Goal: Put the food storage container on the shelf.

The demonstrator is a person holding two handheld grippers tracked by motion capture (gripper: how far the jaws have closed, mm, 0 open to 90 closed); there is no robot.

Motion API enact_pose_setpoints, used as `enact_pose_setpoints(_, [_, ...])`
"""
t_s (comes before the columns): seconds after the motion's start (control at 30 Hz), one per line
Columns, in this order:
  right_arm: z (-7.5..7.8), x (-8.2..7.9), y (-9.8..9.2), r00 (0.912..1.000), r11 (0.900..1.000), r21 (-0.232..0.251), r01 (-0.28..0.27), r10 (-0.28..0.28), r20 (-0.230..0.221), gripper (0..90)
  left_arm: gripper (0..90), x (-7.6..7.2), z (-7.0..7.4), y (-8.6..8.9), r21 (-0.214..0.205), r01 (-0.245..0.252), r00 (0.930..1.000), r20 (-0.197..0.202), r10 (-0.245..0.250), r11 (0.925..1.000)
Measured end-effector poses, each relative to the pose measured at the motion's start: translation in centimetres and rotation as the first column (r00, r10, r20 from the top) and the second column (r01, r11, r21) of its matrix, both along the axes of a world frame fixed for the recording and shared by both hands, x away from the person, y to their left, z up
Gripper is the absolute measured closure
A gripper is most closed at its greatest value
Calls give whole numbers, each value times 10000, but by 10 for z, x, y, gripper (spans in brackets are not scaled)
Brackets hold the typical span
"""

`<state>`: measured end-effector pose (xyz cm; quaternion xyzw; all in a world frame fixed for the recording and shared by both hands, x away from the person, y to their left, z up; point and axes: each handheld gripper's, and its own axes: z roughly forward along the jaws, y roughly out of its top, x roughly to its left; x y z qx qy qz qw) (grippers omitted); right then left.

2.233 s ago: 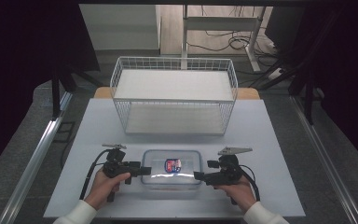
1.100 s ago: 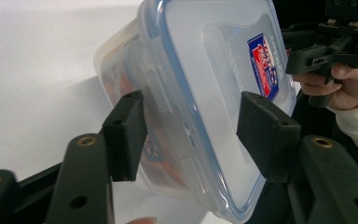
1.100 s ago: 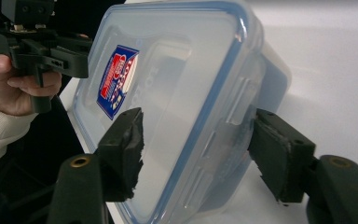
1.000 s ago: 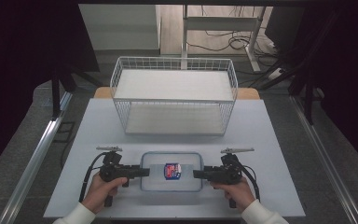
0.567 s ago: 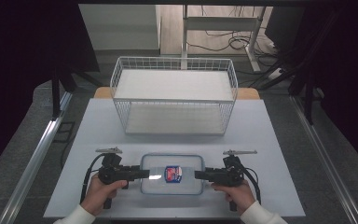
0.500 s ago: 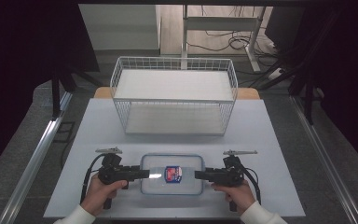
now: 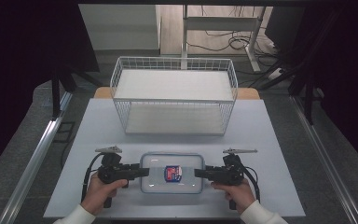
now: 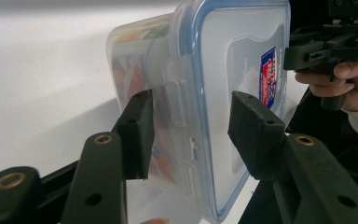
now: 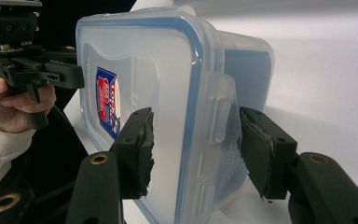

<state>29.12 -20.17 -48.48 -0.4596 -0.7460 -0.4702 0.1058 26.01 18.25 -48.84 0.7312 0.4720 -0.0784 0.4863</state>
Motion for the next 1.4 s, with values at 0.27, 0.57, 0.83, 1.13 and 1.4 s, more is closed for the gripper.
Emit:
enact_pose_setpoints(0.27, [6, 4, 1, 9996, 10000, 7, -35, 34, 287, 468, 518, 3, 4, 1, -24, -45, 9997, 221, 45, 10000])
enact_pose_setpoints(0.57, [10, 14, 0, 9983, 10000, -8, -36, 36, 575, 469, 520, 14, 6, 0, 10, 52, 9988, 477, -53, 10000])
enact_pose_setpoints(0.83, [16, 26, 0, 9957, 10000, -15, -64, 66, 928, 472, 520, 25, 9, 1, -69, -33, 9985, 551, 36, 10000])
enact_pose_setpoints(1.13, [27, 39, 3, 9912, 10000, -31, -32, 36, 1320, 473, 521, 42, 16, 4, -163, 49, 9970, 779, -36, 9999])
enact_pose_setpoints(1.4, [34, 55, 2, 9877, 10000, 18, 35, -37, 1566, 473, 522, 58, 22, 4, -165, 13, 9945, 1049, 5, 9999])
